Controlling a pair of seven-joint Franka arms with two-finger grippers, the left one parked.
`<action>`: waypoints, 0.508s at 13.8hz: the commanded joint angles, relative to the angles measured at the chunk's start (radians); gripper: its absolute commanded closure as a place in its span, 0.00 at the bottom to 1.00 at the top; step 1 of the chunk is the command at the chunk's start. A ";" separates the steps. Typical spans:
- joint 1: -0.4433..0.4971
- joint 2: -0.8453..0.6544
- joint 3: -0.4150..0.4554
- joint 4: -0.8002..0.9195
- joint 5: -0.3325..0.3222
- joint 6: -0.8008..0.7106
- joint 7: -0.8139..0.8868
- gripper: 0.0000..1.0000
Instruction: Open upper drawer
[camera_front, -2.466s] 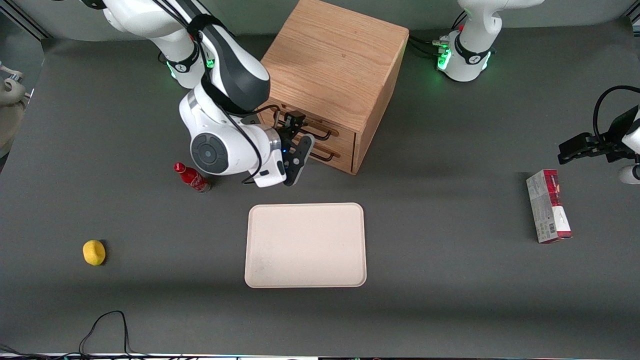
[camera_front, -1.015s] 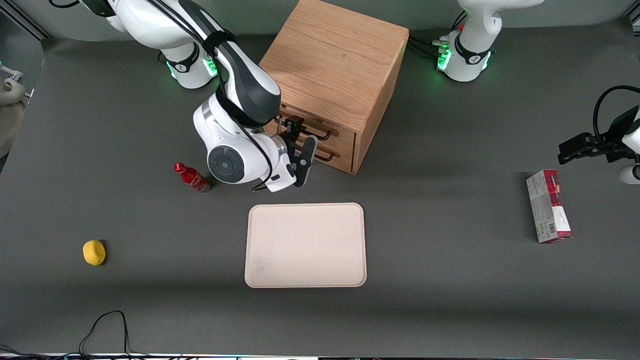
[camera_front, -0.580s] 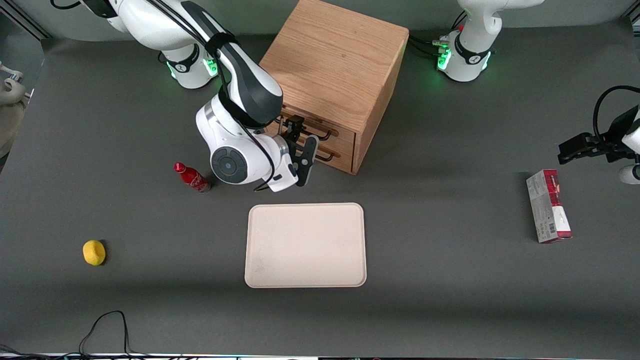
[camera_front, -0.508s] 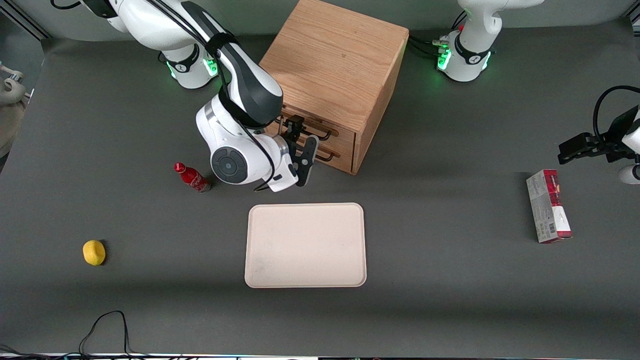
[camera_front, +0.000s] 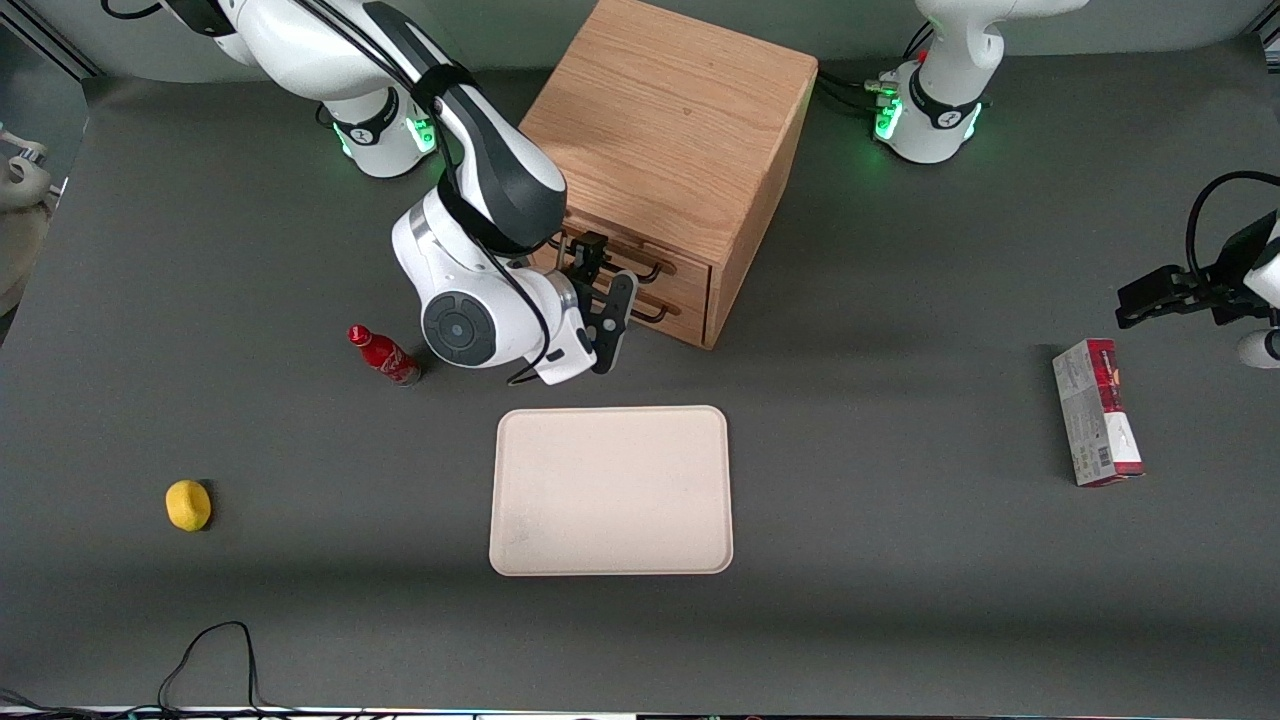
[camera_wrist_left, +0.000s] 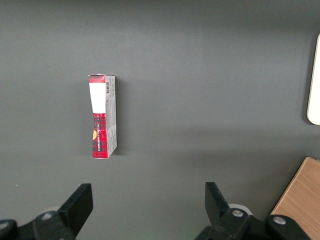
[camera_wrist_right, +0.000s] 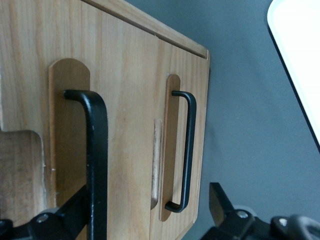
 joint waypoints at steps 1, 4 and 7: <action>0.006 0.025 -0.012 0.037 -0.038 0.029 -0.023 0.00; 0.009 0.025 -0.012 0.047 -0.073 0.037 -0.027 0.00; 0.009 0.027 -0.012 0.051 -0.073 0.049 -0.027 0.00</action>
